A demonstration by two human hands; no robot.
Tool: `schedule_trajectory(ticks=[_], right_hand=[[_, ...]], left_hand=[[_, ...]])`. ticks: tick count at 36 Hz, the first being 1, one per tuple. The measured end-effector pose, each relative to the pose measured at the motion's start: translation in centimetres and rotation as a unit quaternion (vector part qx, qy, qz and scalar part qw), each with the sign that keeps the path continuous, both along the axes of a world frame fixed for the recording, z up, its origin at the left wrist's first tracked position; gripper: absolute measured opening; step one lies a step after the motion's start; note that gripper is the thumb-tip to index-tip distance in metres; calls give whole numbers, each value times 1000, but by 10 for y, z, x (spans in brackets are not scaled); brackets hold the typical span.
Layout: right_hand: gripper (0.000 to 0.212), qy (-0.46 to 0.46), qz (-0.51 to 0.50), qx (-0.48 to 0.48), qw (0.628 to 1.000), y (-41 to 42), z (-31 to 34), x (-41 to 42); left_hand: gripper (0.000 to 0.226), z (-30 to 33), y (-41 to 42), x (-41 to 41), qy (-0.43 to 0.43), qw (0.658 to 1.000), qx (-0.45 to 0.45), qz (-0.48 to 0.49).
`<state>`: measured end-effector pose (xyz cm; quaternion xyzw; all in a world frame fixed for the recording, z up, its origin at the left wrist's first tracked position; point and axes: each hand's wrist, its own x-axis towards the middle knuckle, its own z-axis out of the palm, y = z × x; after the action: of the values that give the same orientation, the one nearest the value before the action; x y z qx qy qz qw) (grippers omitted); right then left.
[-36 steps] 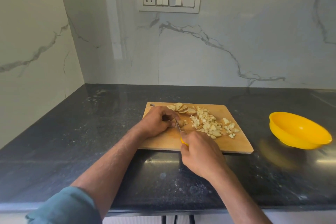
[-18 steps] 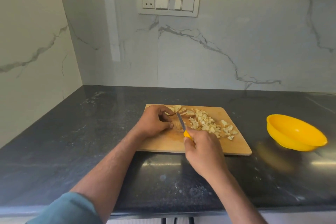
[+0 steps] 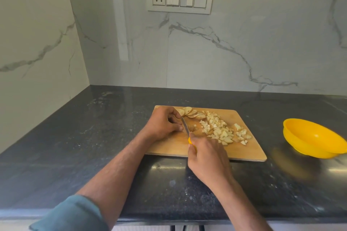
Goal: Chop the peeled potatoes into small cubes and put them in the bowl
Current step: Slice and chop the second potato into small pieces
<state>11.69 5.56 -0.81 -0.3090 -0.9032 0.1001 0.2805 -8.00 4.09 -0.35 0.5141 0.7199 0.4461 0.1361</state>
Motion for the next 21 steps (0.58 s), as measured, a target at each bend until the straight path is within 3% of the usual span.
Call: schedule_trajectory(ticks=[15, 21], right_hand=[[28, -39, -15, -35, 999, 4, 12, -17], [26, -61, -19, -36, 997, 1, 15, -15]], left_hand=[[28, -2, 2, 0, 17, 1000, 12, -7], [30, -4, 3, -1, 72, 996, 18, -48]])
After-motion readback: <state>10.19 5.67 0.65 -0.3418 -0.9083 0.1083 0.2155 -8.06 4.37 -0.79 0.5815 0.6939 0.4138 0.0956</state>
